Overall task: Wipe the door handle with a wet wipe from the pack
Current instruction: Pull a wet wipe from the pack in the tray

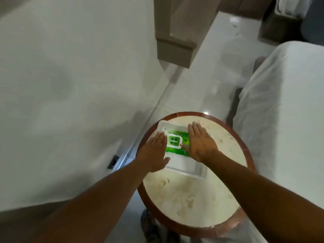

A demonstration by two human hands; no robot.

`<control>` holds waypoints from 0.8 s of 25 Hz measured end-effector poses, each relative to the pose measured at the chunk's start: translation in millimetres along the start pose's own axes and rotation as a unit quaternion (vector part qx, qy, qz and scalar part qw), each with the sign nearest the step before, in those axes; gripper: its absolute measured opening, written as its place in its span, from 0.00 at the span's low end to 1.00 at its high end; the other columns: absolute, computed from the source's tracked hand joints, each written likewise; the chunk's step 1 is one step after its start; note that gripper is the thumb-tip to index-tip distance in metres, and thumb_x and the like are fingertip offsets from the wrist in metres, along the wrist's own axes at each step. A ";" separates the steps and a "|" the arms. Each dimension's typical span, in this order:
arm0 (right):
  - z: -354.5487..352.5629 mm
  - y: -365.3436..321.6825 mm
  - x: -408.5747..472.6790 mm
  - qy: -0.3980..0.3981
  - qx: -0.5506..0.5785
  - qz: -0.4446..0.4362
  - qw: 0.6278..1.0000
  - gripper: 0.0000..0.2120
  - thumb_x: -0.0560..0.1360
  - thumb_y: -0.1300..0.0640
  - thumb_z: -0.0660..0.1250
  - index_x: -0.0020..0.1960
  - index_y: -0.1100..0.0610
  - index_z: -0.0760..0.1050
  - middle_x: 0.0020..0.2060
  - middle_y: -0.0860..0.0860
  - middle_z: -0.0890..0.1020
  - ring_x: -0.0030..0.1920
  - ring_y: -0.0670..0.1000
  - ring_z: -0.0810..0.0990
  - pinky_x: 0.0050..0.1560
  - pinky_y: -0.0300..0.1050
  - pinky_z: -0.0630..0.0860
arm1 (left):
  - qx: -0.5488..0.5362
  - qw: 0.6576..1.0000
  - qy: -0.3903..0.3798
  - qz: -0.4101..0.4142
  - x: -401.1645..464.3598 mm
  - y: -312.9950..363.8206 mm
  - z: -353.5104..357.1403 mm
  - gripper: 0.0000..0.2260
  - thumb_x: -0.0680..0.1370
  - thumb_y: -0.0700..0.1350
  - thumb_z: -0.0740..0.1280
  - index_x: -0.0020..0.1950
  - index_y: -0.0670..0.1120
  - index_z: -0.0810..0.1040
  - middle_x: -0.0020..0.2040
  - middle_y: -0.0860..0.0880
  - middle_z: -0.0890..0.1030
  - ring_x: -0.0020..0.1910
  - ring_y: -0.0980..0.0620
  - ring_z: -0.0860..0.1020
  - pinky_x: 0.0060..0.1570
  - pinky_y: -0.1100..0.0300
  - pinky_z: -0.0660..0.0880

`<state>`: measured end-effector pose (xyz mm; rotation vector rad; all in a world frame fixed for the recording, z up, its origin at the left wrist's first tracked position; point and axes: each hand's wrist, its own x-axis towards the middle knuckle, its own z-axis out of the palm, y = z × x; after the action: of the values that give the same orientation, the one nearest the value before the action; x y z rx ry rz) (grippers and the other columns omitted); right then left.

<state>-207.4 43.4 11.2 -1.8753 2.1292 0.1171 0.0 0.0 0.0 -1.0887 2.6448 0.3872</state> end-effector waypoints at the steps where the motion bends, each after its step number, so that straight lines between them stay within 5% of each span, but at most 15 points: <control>1: 20.5 3.5 8.3 -0.024 0.003 0.019 1.000 0.41 0.79 0.37 0.55 0.79 0.61 0.45 0.79 0.60 0.50 0.79 0.60 0.47 0.75 0.55 0.46 | -0.013 0.999 -0.035 0.002 13.7 2.1 21.1 0.41 0.82 0.60 0.59 0.83 0.36 0.45 0.83 0.37 0.46 0.83 0.41 0.46 0.82 0.48 0.48; 8: 129.0 16.6 70.5 -0.066 0.055 0.009 0.996 0.37 0.79 0.43 0.62 0.79 0.60 0.50 0.79 0.59 0.55 0.78 0.59 0.51 0.76 0.55 0.52 | -0.169 0.969 -0.127 -0.126 79.4 1.2 125.3 0.41 0.82 0.52 0.60 0.82 0.34 0.38 0.82 0.37 0.37 0.83 0.41 0.41 0.80 0.49 0.50; 14: 156.5 12.5 97.1 -0.092 0.068 -0.002 0.993 0.33 0.79 0.44 0.64 0.78 0.54 0.55 0.79 0.54 0.58 0.77 0.56 0.57 0.68 0.57 0.68 | -0.176 0.957 -0.184 -0.137 85.9 -8.7 154.6 0.45 0.81 0.56 0.61 0.81 0.37 0.33 0.81 0.39 0.32 0.81 0.42 0.34 0.80 0.48 0.43; 20: 162.3 14.7 100.6 -0.071 -0.009 -0.070 0.995 0.29 0.82 0.44 0.56 0.77 0.58 0.58 0.76 0.59 0.64 0.74 0.61 0.63 0.62 0.60 0.73 | -0.142 0.959 -0.192 -0.150 87.3 -5.4 153.6 0.46 0.81 0.60 0.59 0.81 0.39 0.32 0.81 0.41 0.31 0.81 0.42 0.33 0.81 0.47 0.44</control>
<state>-204.5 -8.9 -172.9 -1.9572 1.9041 0.2334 -35.9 -8.3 -172.9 -1.3189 2.0888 0.8378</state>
